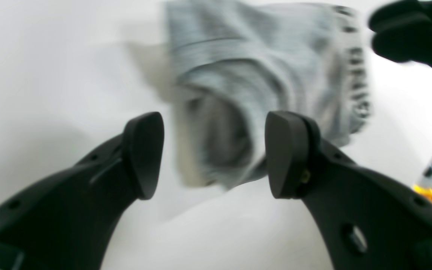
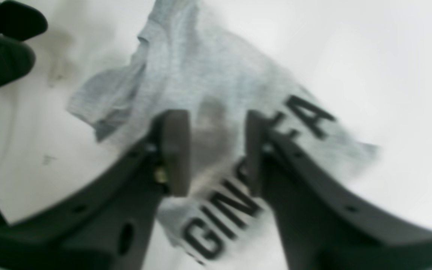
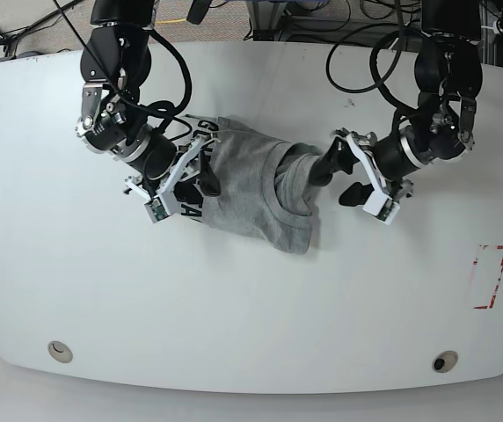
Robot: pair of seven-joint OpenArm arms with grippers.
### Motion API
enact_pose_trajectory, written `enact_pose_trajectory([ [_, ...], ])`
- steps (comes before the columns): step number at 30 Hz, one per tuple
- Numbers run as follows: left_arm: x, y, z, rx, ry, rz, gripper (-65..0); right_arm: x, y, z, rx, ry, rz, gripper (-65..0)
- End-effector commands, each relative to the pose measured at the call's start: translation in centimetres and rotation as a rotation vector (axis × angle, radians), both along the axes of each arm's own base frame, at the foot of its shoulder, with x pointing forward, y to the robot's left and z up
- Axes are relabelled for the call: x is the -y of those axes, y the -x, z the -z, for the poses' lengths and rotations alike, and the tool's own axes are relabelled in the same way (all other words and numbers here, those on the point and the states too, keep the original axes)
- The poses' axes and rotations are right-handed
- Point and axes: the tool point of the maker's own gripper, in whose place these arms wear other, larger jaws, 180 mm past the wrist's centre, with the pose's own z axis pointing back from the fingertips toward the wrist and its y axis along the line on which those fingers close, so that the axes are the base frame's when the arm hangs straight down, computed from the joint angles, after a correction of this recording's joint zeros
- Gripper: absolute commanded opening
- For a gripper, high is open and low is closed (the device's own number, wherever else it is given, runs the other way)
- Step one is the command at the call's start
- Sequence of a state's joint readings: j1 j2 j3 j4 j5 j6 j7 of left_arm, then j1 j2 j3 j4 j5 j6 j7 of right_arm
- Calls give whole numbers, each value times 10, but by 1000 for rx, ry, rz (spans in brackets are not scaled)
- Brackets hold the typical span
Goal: Fold the T-shirt properly
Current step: 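Grasp the folded shirt's sides with both grippers and square it, then release with the right gripper and grasp the bundle with the left gripper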
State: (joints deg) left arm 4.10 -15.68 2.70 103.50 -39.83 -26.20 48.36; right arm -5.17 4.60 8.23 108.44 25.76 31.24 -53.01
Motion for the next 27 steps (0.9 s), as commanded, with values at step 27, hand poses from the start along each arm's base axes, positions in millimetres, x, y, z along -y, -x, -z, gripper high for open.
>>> enact_pose_trajectory([
  [27,68,-10,62,-63,-200,177,-253,69,-35,77,-118,44,13,-569],
])
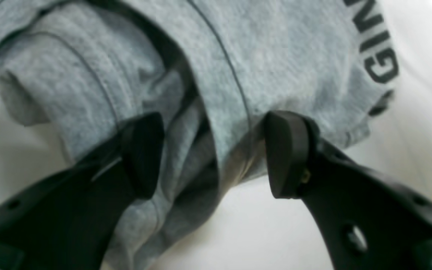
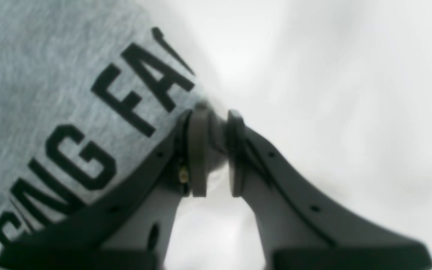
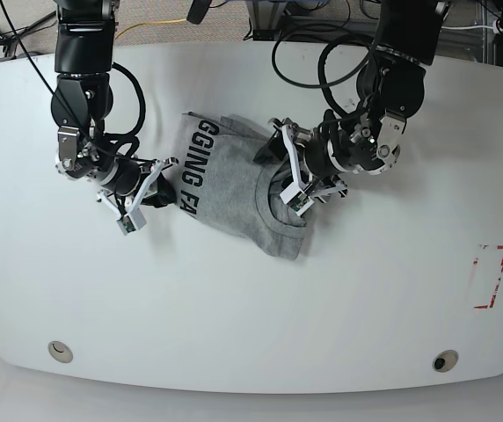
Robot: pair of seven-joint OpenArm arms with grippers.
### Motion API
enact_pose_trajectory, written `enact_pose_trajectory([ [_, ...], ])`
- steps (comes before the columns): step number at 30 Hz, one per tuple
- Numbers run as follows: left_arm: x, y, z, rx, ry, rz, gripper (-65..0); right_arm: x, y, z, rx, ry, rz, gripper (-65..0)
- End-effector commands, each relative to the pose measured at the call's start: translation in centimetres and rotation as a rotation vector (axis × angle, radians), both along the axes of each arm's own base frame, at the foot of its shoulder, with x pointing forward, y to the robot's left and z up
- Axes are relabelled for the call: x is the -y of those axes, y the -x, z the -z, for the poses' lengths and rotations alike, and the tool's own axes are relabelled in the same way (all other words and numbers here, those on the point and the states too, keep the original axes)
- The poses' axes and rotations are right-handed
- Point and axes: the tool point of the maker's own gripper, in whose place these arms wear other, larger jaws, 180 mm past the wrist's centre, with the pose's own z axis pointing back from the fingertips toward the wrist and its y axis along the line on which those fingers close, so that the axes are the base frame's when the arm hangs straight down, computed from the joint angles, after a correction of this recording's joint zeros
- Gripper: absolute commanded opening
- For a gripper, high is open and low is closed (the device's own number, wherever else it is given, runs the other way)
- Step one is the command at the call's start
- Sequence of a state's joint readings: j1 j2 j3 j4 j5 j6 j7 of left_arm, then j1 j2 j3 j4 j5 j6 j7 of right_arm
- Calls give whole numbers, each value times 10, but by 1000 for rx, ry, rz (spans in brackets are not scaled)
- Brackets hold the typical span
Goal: Fold the T-shirt properly
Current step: 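Release with the right gripper and grasp the bundle with the left gripper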
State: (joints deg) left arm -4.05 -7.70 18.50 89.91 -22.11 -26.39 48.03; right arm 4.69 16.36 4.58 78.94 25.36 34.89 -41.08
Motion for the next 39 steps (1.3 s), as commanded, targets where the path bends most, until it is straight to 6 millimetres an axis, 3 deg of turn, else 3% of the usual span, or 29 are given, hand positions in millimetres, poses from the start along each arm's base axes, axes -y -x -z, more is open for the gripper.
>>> enact_pose_trajectory([
  [1,-9,-13,-4,22,-5,-7,-253,2,4,-3,27,-21,3,-569],
  [5,-19,-28,5,1,-34,-26,-253,1,22,11,-11,-29,7,-571],
  [9,-27,-48,5,-3,-53,-44,-253,-7,44,12,-15,-32,-9,-571],
  [13,-27,-61,-6,36,-63,-4,-253,-32,66,5,-1,-63,-34,-571],
  [20,-23,-79,-27,101,-64,42,-253,-57,98,1,-37,-85,-67,-571],
  [25,-21,-88,-40,131,-61,48,-253,-76,103,-3,-36,-112,-94,-571],
  [30,-25,-92,-76,248,-78,68,-253,-82,102,-12,-10,-112,-114,-571],
  [36,-21,-91,-123,386,-55,42,-251,-61,96,-29,38,-38,-127,-571],
  [39,-29,-92,-120,362,-45,-107,-243,-43,87,-34,45,3,-90,-571],
])
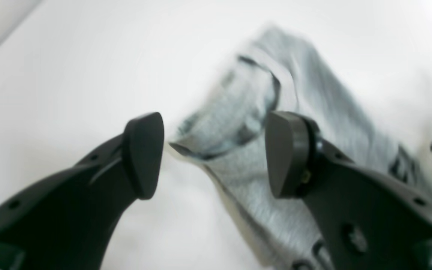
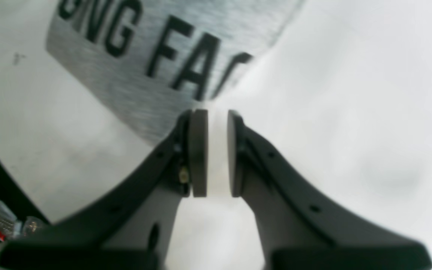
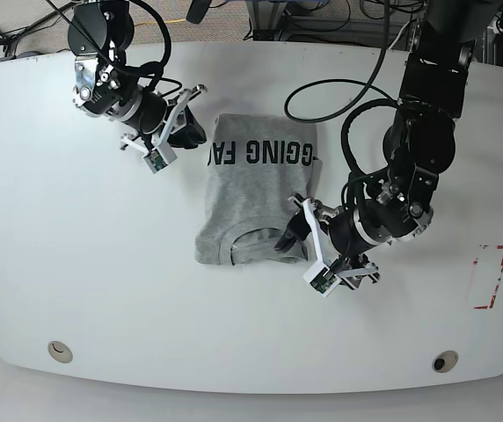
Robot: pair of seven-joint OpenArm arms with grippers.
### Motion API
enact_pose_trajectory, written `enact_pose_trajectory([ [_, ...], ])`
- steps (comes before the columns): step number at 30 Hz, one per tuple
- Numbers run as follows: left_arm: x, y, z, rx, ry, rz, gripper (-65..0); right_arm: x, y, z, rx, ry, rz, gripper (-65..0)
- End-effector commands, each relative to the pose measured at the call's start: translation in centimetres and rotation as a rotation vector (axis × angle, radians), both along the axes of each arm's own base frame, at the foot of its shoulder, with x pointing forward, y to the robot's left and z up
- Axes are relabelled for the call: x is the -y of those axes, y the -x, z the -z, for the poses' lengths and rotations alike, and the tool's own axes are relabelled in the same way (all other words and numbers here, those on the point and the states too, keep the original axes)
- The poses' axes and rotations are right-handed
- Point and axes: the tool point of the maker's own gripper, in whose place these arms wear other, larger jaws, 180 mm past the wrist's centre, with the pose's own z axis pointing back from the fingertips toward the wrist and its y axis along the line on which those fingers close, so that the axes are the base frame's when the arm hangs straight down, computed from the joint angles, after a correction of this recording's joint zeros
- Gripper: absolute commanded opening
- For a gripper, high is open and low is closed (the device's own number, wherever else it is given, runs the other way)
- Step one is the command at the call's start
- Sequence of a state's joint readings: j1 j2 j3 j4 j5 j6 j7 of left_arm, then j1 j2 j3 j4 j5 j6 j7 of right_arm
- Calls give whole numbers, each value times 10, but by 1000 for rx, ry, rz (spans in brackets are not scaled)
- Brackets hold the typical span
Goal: Fold the T-shirt properly
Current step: 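Release with the right gripper and grasp the bundle with the left gripper, then carry the folded shirt with the left gripper onto the red-taped square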
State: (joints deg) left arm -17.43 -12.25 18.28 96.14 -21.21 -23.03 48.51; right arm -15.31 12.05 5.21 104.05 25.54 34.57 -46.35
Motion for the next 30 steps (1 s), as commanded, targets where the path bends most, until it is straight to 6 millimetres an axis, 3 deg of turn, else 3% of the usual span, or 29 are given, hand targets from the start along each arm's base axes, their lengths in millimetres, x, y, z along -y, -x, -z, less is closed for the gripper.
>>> enact_pose_trajectory([
  [1,6,-4,-15,38,52,-85,-228,14,-14,-16,48,17,30,-571],
  [4,29,8,-11,62,93,-143,-135,40,-21,-20,53,51,96,-571],
  [6,36,15,-5,80,102,-158,-110,54,-23,-21,54,62,136,-571],
  [7,48,22,-1,89,127,-158,-96,61,-25,-23,60,67,158,-571],
  [13,68,37,39,132,106,-228,-85,69,-34,-30,84,75,174,-571],
  [21,70,49,94,114,31,-285,-88,86,-35,-31,87,78,235,-571],
  [26,55,58,139,71,-100,-272,-88,88,-34,-30,85,78,239,-571],
  [29,44,59,150,58,-138,-274,-86,88,-32,-29,80,79,240,-571],
  [30,29,59,155,58,-167,-280,-86,89,-32,-29,79,81,240,-571],
])
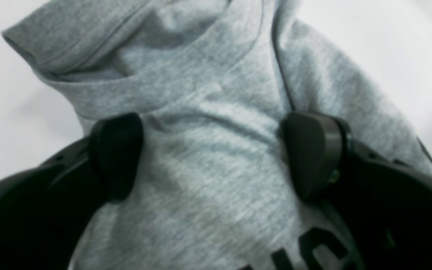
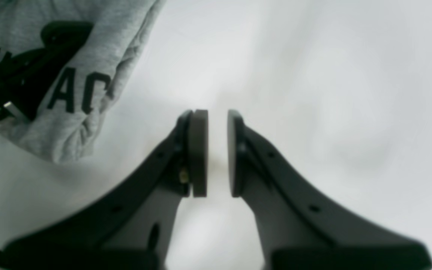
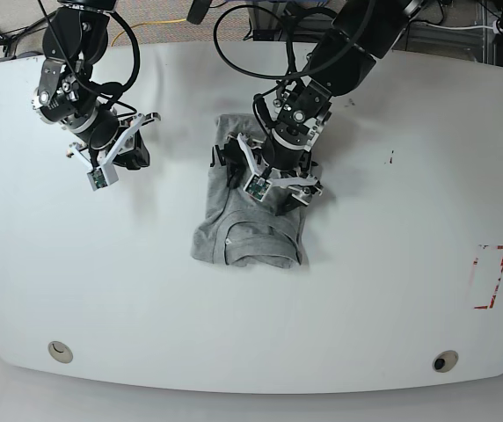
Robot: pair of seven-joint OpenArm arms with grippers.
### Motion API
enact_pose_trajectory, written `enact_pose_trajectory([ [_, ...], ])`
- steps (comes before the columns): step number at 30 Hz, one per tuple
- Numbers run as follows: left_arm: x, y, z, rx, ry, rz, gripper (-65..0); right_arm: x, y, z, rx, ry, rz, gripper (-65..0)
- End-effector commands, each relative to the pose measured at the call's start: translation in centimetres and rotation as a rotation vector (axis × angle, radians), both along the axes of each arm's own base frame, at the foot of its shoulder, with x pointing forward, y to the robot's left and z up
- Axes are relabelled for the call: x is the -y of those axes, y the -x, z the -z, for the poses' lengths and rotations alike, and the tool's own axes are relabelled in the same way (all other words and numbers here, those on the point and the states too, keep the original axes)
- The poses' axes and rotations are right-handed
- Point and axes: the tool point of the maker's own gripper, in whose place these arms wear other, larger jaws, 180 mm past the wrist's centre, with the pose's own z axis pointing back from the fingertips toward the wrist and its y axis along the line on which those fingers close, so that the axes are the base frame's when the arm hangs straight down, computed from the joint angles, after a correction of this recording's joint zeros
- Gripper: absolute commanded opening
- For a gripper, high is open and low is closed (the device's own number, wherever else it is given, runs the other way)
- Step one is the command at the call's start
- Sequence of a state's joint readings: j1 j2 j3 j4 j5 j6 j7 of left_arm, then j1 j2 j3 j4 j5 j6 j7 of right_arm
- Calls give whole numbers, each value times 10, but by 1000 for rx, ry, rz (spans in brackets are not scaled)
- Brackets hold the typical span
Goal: Fold the T-shirt properly
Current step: 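Carry the folded shirt with the left gripper onto the red-taped square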
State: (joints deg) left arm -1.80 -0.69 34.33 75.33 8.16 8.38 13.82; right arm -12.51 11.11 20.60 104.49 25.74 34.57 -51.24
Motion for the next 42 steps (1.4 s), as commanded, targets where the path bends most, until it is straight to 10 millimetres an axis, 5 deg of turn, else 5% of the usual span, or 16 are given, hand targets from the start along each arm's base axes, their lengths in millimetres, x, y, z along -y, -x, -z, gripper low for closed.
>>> enact_pose_trajectory([
  [1,-47,3,25,-60,-135,-39,-86,3,-7,-12,48,4,-4,-571],
  [11,-178,-2,37,-141,-254,-102,-89,2,-6,-12,49,-3,-5,-571],
  [22,-357,33,29,-305,-426,-187,-90,1,-6,-21,73,16,-14,-571],
  [26,-405,45,15,-350,-403,-229,-90,-1,-7,-25,85,10,-17,-571],
  [33,-474,78,-5,-441,-399,-277,-142,-1,-7,-24,83,10,-17,-571],
  [42,-501,91,-33,-439,-336,-319,-142,-5,-4,-34,110,23,-30,-571],
])
